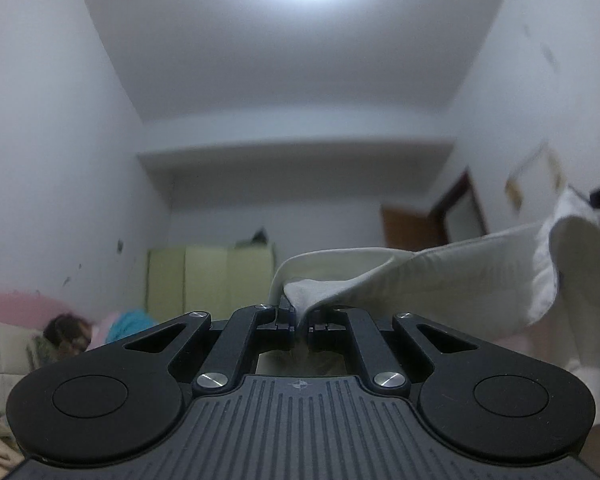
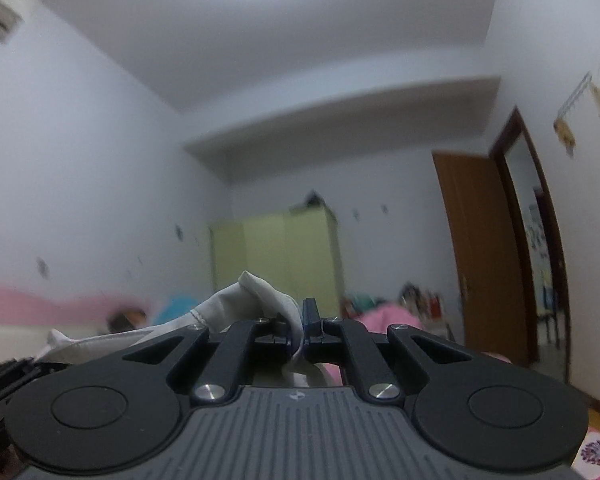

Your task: Fold clothes

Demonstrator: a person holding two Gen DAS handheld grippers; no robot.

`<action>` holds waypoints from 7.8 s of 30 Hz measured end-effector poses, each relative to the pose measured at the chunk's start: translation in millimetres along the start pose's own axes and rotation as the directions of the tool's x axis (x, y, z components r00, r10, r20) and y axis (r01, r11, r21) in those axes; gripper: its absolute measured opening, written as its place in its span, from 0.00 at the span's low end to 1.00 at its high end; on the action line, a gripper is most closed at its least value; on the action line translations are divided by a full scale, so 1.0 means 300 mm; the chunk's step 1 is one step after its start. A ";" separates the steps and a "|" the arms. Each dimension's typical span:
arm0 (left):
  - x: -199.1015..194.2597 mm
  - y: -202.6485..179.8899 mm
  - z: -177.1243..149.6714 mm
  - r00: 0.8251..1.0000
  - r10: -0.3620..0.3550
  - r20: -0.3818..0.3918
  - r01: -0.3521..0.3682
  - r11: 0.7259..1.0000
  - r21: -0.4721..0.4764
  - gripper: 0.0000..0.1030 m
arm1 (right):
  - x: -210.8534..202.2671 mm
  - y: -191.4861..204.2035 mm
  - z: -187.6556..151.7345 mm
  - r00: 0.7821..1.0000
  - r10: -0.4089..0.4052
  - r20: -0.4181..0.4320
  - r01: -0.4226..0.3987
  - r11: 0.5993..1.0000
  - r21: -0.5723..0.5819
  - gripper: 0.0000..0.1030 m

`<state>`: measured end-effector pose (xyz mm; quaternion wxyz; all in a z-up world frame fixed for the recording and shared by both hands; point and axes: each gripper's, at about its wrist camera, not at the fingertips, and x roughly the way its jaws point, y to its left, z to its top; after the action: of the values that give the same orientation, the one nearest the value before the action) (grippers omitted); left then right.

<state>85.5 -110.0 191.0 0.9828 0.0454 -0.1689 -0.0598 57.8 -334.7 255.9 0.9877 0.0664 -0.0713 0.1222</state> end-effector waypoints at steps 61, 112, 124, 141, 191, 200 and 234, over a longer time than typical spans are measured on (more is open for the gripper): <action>-0.626 0.311 -0.780 0.394 -0.350 -0.850 0.203 0.935 -0.291 0.06 | -0.211 0.094 -1.049 0.569 0.429 -0.702 0.154 0.783 0.603 0.79; 0.139 0.803 -0.443 0.709 0.362 -0.606 -0.243 0.931 0.271 0.12 | -0.261 -0.066 -1.176 0.659 0.411 -0.630 0.309 0.616 0.724 0.78; 0.222 0.831 -0.751 0.447 0.374 -0.813 -0.310 0.917 0.251 0.72 | -0.279 -0.085 -1.141 0.694 0.398 -0.601 0.265 0.634 0.726 0.78; -0.383 0.595 -0.437 0.600 -0.116 -0.791 0.040 0.993 -0.115 0.90 | -0.282 0.526 -1.026 0.615 0.360 -0.701 -0.444 0.893 0.068 0.67; -0.663 -0.348 -0.725 0.343 -0.401 -0.850 0.679 0.730 -0.070 0.10 | -0.592 -0.315 -1.049 0.829 0.082 -0.553 0.350 0.695 0.628 0.33; -0.647 -0.165 -0.628 0.400 -0.395 -0.827 0.578 0.809 -0.107 0.01 | -0.504 -0.249 -0.982 0.822 0.107 -0.560 0.244 0.822 0.515 0.33; -0.677 0.197 -0.790 0.192 -0.523 -0.831 0.134 0.852 -0.505 0.15 | -0.352 -0.105 -1.036 0.639 0.000 -0.769 0.274 0.934 0.228 0.37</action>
<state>-18.7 -8.3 -91.4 0.8369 -0.0531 0.4791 -0.2594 3.0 -343.5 -69.2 0.9077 0.1755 0.3743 0.0721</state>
